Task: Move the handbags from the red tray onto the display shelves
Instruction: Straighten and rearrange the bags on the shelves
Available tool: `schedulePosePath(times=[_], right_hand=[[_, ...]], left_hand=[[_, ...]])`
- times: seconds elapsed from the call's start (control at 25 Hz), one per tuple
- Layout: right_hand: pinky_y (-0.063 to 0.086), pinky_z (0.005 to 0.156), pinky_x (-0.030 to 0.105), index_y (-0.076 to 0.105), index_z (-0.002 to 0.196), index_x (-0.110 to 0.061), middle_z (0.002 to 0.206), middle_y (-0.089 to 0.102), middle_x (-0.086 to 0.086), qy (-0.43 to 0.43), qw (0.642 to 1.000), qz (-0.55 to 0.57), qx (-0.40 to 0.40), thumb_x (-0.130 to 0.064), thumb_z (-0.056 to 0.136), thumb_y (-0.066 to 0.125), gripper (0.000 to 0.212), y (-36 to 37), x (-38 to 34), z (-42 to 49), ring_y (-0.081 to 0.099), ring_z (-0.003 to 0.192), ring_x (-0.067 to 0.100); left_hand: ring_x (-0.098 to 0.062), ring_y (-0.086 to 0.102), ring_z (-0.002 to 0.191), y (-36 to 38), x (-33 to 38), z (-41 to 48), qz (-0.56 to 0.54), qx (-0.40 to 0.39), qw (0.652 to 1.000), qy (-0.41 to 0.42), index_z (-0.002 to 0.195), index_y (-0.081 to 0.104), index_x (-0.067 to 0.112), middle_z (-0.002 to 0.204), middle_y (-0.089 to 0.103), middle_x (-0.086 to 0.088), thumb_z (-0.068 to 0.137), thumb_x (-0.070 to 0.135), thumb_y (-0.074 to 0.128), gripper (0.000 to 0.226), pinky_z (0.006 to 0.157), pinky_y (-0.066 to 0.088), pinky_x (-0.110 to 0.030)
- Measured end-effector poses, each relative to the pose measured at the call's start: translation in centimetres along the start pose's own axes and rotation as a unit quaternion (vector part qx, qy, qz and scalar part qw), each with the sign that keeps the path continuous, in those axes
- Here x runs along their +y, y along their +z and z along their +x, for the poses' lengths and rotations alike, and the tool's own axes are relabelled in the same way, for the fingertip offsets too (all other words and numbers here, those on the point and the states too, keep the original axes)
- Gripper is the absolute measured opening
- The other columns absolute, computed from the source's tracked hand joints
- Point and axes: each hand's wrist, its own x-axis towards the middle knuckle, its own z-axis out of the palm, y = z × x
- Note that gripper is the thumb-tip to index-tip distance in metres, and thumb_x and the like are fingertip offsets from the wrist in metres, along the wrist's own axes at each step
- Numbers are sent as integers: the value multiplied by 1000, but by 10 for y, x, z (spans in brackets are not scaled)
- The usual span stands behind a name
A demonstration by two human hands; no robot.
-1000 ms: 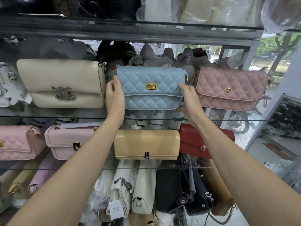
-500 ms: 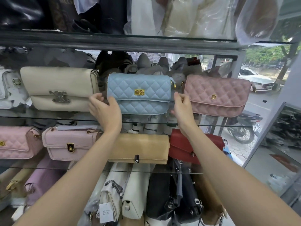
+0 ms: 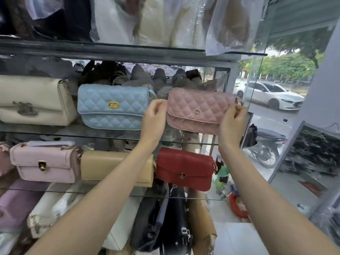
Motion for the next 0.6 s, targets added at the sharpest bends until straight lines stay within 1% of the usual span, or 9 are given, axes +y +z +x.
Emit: schedulePosePath(times=[0.08,0.12,0.2,0.28,0.4,0.48,0.52,0.56,0.6], right_hand=[[42,100,38,53,111,-20,122,57,7,17,999,-21,19,-28,105,45,14,-4,11,9,52,122,29],[41,104,41,53,118,-19,130,53,12,35,999,-34,11,-29,103,45,20,-5,16,13,48,126,31],[40,105,45,50,127,-21,139,49,14,70,997,-29,-10,-35,101,44,29,-2,18,13,46,129,32],[40,102,45,49,125,-23,141,48,13,94,995,-34,-18,-40,103,43,29,2,19,15,47,129,32],[40,108,50,47,115,-30,142,47,11,109,994,-12,-13,-51,102,42,25,6,17,20,45,132,31],[39,111,52,48,114,-33,141,49,9,112,994,20,-8,-62,97,38,35,9,20,22,46,132,29],[39,111,52,49,115,-34,140,51,7,111,993,28,-8,-68,94,35,42,10,20,21,48,130,27],[39,112,52,48,117,-35,139,52,5,113,993,29,-6,-74,90,31,50,10,21,21,49,130,26],[38,113,52,47,120,-36,140,52,2,115,993,31,-2,-78,88,28,56,11,21,20,49,131,24]], left_hand=[[-8,59,101,16,-12,9,11,17,999,-38,104,61,25,106,64,8,102,29,54,9,92,44,-27],[-9,57,106,21,-17,13,22,29,998,-52,112,59,21,114,62,5,100,36,55,20,95,43,-28],[-15,53,123,27,-24,23,38,28,996,-74,133,50,17,135,56,-1,91,53,55,56,108,40,-34],[-19,48,133,33,-27,29,36,12,993,-109,144,43,20,143,52,1,87,67,51,75,116,35,-42],[-16,51,132,34,-34,39,10,-30,990,-138,146,45,28,142,56,7,78,85,46,88,116,37,-46],[-10,56,127,34,-43,50,-20,-51,989,-136,142,51,35,138,61,12,66,98,43,99,113,41,-45],[-7,57,125,34,-41,49,-35,-50,988,-140,141,52,37,136,62,15,65,99,41,98,112,41,-44],[-5,57,123,33,-39,48,-52,-49,987,-146,139,53,37,134,63,16,71,95,38,91,112,41,-43],[-3,58,119,32,-35,45,-65,-52,985,-151,135,57,37,129,65,18,81,89,34,78,112,42,-41]])
